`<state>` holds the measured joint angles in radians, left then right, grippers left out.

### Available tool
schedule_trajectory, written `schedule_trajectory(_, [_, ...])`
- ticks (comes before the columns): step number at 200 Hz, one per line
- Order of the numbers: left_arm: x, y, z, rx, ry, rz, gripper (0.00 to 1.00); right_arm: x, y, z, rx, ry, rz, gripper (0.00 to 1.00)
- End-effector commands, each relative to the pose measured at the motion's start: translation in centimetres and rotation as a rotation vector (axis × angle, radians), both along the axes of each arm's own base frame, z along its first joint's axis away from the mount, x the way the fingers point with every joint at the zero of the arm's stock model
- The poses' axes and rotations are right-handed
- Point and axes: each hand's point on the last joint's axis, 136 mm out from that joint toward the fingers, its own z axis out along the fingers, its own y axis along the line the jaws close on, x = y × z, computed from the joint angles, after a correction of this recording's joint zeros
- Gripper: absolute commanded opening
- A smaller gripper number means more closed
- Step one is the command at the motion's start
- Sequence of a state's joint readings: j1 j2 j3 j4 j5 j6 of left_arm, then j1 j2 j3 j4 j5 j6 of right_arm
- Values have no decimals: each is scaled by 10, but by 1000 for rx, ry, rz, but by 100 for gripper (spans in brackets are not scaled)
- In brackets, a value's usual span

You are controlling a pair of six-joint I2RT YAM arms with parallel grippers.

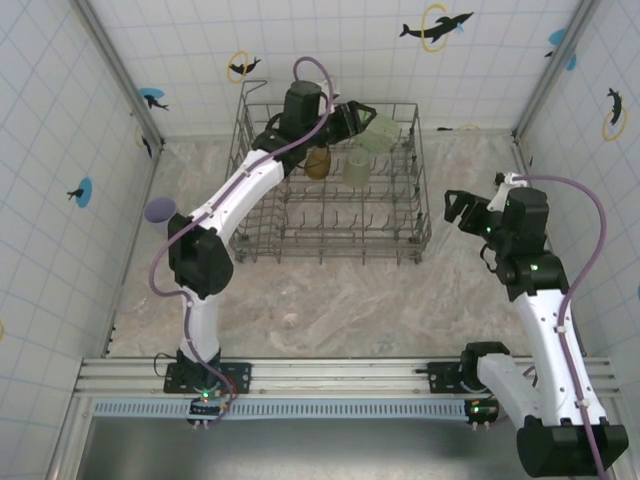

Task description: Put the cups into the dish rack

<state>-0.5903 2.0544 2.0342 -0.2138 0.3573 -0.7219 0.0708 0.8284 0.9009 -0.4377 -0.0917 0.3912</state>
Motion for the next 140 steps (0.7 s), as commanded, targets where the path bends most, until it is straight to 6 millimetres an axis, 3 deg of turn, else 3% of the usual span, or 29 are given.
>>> schedule_trajectory(1, [5, -9, 5, 36, -79, -3, 0, -8, -17, -18, -87, 38, -61, 100])
schedule_trajectory(21, [11, -9, -5, 71, -90, 25, 0, -13, -27, -34, -139, 73, -93, 100])
schedule_trajectory(58, [13, -29, -27, 160, -148, 35, 0, -19, -35, -50, -177, 90, -123, 100])
schedule_trajectory(93, [20, -44, -53, 226, -169, 65, 0, -19, -39, -50, -192, 78, -139, 100])
schedule_trajectory(140, [25, -60, -66, 328, -278, 127, 0, -19, -36, -51, -155, 44, -140, 100])
